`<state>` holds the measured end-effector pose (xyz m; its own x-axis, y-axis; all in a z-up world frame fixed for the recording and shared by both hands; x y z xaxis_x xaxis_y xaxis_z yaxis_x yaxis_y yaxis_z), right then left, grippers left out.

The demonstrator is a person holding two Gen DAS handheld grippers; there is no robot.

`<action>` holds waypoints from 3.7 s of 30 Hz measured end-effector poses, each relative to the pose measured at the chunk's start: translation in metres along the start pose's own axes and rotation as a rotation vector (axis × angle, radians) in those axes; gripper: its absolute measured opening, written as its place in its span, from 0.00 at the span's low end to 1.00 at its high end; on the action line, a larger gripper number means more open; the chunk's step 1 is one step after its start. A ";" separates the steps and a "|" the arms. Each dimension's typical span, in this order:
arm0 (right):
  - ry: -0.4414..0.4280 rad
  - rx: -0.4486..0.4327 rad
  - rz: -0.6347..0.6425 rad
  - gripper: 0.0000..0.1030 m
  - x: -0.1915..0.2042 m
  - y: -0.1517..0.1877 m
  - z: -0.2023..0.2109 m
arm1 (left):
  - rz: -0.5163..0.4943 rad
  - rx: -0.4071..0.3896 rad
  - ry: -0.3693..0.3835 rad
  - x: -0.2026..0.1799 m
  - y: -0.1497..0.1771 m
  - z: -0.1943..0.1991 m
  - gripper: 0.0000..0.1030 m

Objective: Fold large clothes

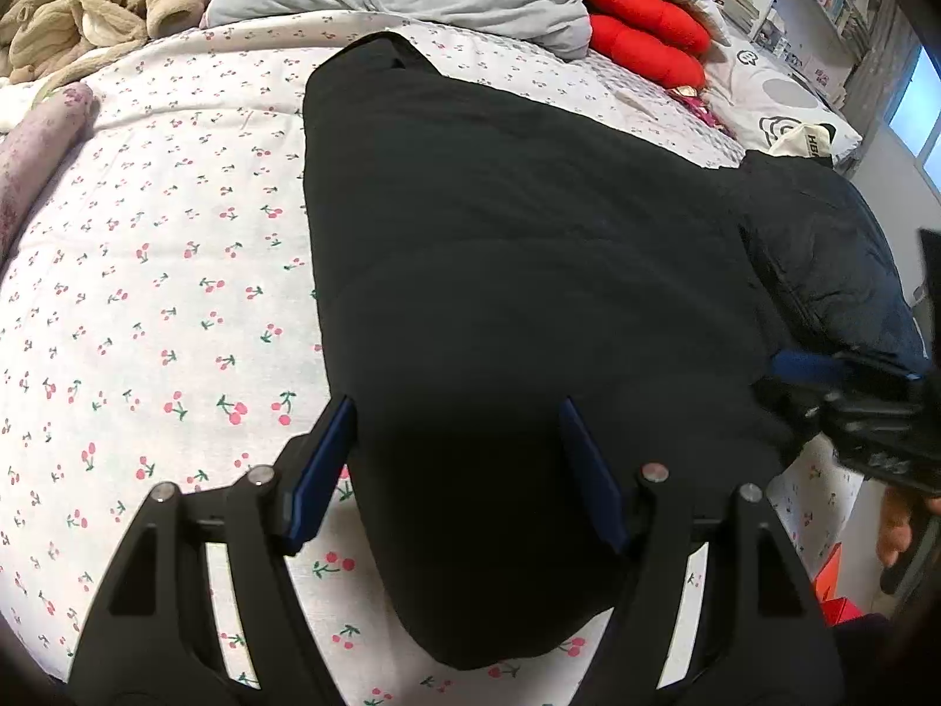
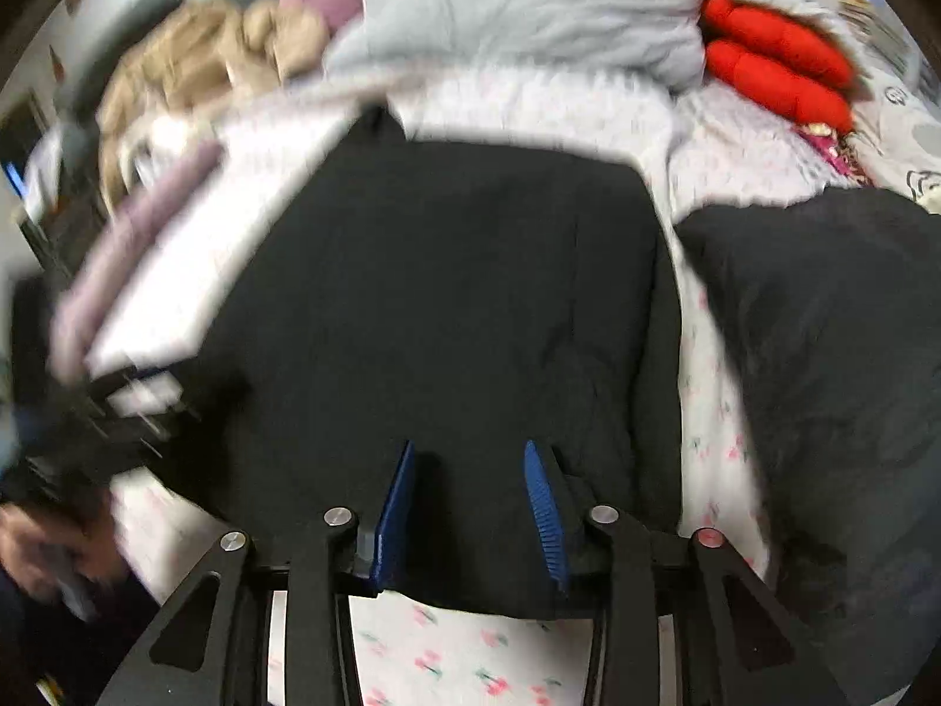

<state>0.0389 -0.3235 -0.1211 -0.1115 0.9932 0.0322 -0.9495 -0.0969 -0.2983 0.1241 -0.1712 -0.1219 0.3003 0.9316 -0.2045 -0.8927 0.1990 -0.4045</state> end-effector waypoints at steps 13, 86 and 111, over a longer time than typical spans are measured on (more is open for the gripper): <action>0.008 0.058 -0.051 0.04 -0.015 -0.003 -0.020 | 0.070 0.024 0.052 0.009 -0.007 0.005 0.70; -0.193 -0.047 -0.451 0.79 -0.070 -0.001 -0.001 | 0.280 0.172 0.362 0.043 0.002 -0.002 0.71; -0.459 0.071 -0.597 1.00 -0.064 0.005 -0.060 | 0.345 0.255 0.550 0.018 0.025 -0.042 0.90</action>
<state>0.0587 -0.3841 -0.1817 0.3318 0.7531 0.5681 -0.9016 0.4303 -0.0438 0.1214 -0.1621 -0.1731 0.0520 0.6786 -0.7326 -0.9985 0.0473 -0.0271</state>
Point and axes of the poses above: each gripper's, at about its wrist camera, not at the fingertips, and z roughly against the way its jaws point, x to its left, y to its underside, the point moved 7 cm from there along -z, roughly the way its jaws point, and after that the axes turned 10 degrees about x, right-handed, at the moved point
